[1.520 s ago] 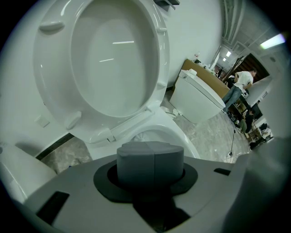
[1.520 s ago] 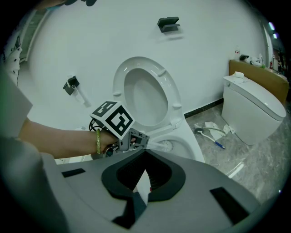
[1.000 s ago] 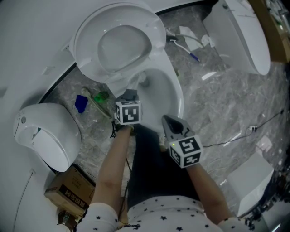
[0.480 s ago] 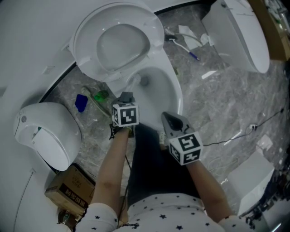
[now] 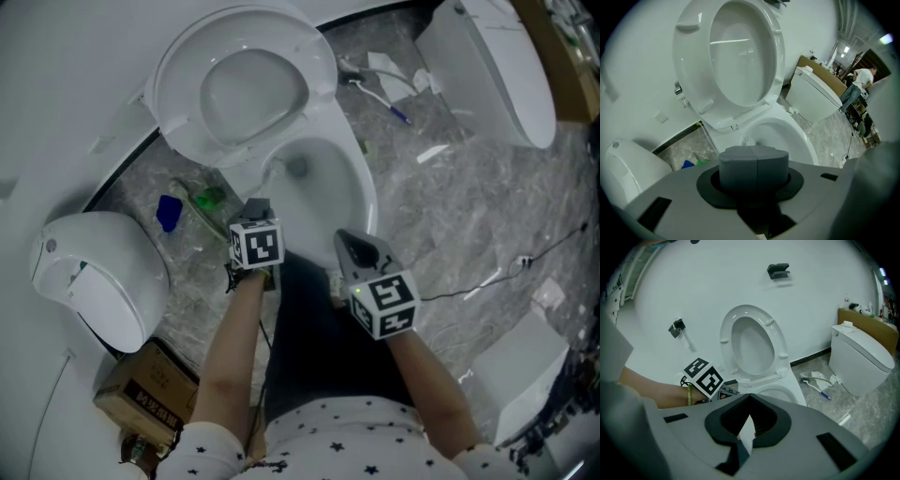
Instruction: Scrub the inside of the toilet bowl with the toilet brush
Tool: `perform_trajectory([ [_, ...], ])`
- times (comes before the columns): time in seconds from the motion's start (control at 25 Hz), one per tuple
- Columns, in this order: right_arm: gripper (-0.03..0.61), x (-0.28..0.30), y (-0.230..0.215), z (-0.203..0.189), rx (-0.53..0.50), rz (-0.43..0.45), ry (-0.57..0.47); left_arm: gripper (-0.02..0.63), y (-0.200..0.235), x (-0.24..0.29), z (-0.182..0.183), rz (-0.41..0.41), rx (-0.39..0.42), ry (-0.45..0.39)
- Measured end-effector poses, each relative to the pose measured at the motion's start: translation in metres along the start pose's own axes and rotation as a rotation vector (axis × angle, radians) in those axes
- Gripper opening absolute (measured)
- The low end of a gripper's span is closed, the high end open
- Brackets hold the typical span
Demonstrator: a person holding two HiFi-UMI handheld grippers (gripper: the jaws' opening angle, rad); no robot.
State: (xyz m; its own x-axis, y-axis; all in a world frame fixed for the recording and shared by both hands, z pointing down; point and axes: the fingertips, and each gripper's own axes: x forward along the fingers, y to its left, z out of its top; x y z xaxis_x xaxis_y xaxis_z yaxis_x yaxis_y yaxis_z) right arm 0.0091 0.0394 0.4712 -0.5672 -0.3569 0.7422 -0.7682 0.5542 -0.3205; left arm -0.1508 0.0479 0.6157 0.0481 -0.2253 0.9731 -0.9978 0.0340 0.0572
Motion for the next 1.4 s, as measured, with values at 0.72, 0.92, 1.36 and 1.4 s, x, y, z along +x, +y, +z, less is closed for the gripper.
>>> perform_trajectory([
  [0.72,0.000,-0.011,0.000,0.001,-0.011,-0.010,-0.003,0.155,-0.002,-0.014,-0.050,0.019,0.012,0.066],
  [0.92,0.000,-0.015,0.000,0.001,-0.013,-0.013,-0.003,0.155,-0.006,-0.019,-0.058,0.016,0.023,0.079],
  [1.36,0.000,-0.019,0.003,-0.003,-0.004,-0.023,-0.001,0.155,-0.019,-0.021,-0.081,0.001,0.080,0.126],
  [1.4,0.000,-0.019,0.003,-0.004,-0.003,-0.024,0.000,0.155,-0.020,-0.020,-0.083,-0.002,0.086,0.130],
])
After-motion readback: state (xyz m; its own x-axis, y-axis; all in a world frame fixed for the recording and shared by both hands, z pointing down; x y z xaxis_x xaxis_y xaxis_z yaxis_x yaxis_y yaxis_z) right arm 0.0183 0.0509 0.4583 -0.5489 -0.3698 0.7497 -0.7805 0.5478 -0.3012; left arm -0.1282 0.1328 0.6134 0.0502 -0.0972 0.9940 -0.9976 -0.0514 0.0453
